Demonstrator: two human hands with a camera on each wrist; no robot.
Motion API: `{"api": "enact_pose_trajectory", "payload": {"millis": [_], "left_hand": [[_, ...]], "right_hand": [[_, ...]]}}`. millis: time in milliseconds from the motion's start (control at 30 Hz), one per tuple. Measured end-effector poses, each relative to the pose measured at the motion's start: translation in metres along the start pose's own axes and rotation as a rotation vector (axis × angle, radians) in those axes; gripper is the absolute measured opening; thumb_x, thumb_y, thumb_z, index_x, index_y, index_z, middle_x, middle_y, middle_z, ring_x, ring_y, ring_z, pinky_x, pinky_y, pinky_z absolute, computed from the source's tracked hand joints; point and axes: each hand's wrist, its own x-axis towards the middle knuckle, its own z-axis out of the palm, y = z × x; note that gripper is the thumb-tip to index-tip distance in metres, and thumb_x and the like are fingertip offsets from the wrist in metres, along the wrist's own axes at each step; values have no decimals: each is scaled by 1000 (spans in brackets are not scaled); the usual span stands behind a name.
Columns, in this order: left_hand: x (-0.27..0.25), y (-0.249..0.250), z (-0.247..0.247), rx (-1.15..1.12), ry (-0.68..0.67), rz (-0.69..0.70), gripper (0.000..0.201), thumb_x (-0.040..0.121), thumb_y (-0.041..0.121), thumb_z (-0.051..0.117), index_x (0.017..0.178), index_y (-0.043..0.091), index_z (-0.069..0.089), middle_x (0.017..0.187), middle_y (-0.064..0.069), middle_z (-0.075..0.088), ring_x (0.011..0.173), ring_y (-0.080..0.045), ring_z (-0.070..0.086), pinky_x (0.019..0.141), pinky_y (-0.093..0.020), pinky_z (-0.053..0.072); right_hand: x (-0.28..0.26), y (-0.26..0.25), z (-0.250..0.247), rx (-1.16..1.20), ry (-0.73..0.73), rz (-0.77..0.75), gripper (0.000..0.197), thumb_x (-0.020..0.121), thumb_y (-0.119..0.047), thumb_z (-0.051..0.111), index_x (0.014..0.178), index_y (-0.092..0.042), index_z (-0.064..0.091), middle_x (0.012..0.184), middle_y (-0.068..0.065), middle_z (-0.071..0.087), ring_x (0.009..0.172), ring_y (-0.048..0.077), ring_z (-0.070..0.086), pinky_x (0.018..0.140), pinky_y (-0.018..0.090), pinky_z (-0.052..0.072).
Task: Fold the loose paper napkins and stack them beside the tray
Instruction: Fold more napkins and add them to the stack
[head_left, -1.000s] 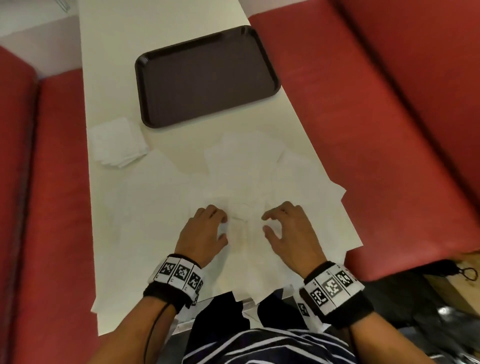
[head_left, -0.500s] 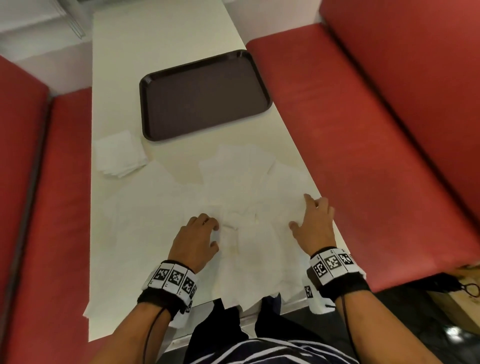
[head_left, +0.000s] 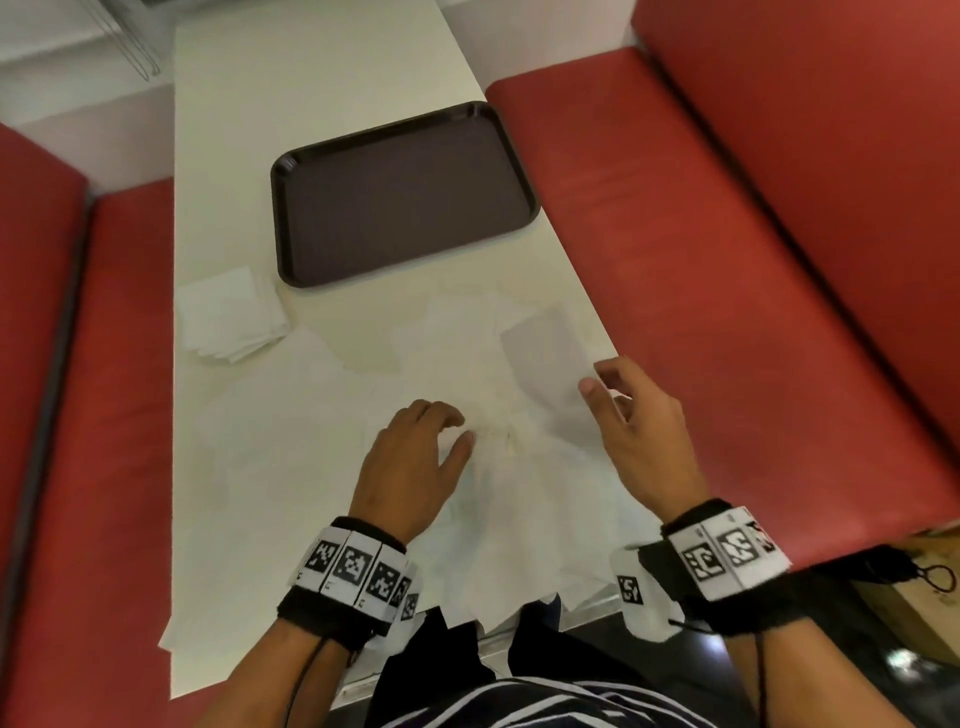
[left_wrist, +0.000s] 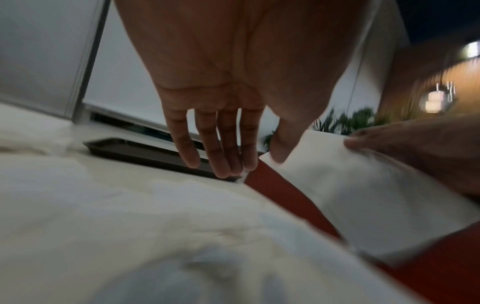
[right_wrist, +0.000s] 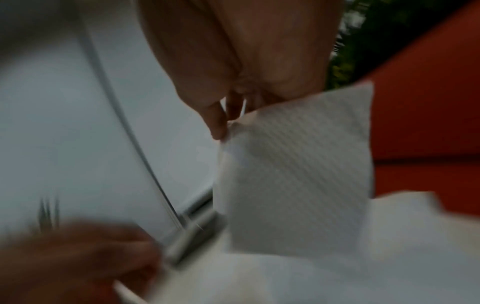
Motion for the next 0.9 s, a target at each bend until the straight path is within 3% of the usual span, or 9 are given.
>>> {"api": "enact_pose_trajectory", "payload": {"millis": [100, 167, 233, 367, 467, 533, 700, 800, 900], "left_hand": [[1, 36, -15, -604, -128, -182, 47, 92, 65, 47, 105, 26, 69, 104, 14, 72, 96, 3, 64, 88, -26, 48], [2, 53, -27, -1015, -219, -254, 61, 87, 71, 44, 117, 25, 71, 114, 7, 74, 108, -8, 67, 97, -35, 50], [3, 59, -39, -1216, -200, -249, 58, 88, 62, 51, 122, 20, 69, 119, -1, 73, 114, -18, 67, 97, -37, 51], [6, 52, -62, -1234, -9, -154, 26, 90, 23, 65, 113, 14, 72, 112, -6, 75, 107, -24, 71, 89, -36, 56], [9, 34, -77, -1195, 48, -63, 23, 88, 20, 66, 111, 17, 71, 108, -5, 76, 103, -24, 72, 88, -39, 57], [9, 21, -87, -1186, 70, 3, 22, 87, 17, 67, 108, 22, 71, 103, -4, 77, 98, -21, 73, 82, -33, 57], [11, -25, -109, -1088, 112, 152, 36, 86, 1, 70, 103, 33, 77, 98, 14, 76, 94, -5, 70, 78, -23, 56], [13, -56, -125, -964, 124, 200, 55, 81, -13, 52, 88, 36, 77, 93, 15, 74, 94, -11, 68, 82, -25, 52], [14, -78, -141, -945, 116, 208, 49, 80, -5, 50, 82, 37, 76, 95, 11, 70, 108, -12, 64, 81, -22, 52]], "right_hand": [[-3, -38, -6, 344, -6, -1, 16, 99, -28, 56, 108, -15, 60, 96, -4, 72, 89, 15, 67, 77, 38, 52], [-2, -54, -5, 472, 5, 7, 21, 98, -28, 57, 113, -13, 60, 98, 1, 73, 92, 24, 67, 85, 50, 51], [0, -64, -2, 523, 6, 28, 24, 97, -29, 59, 115, -12, 60, 99, 5, 73, 95, 30, 67, 90, 56, 50], [4, -75, 7, 534, -53, 24, 17, 89, -28, 63, 104, -21, 64, 90, -3, 73, 86, 14, 69, 76, 41, 58], [5, -83, 16, 540, -144, 5, 18, 89, -20, 63, 106, -23, 66, 99, 6, 71, 92, 17, 70, 75, 36, 60], [8, -89, 25, 559, -180, -15, 19, 90, -16, 60, 108, -20, 68, 107, 13, 69, 96, 19, 70, 75, 34, 60], [20, -106, 58, 673, -226, -26, 26, 97, -7, 52, 102, -21, 74, 107, 2, 72, 95, 16, 69, 75, 23, 55], [28, -121, 79, 686, -261, 12, 44, 97, 4, 38, 87, -14, 77, 98, 2, 72, 80, 15, 61, 63, 17, 47], [35, -140, 105, 608, -219, -16, 27, 95, -1, 51, 83, -11, 73, 91, -5, 71, 73, 9, 61, 58, 15, 46]]}}
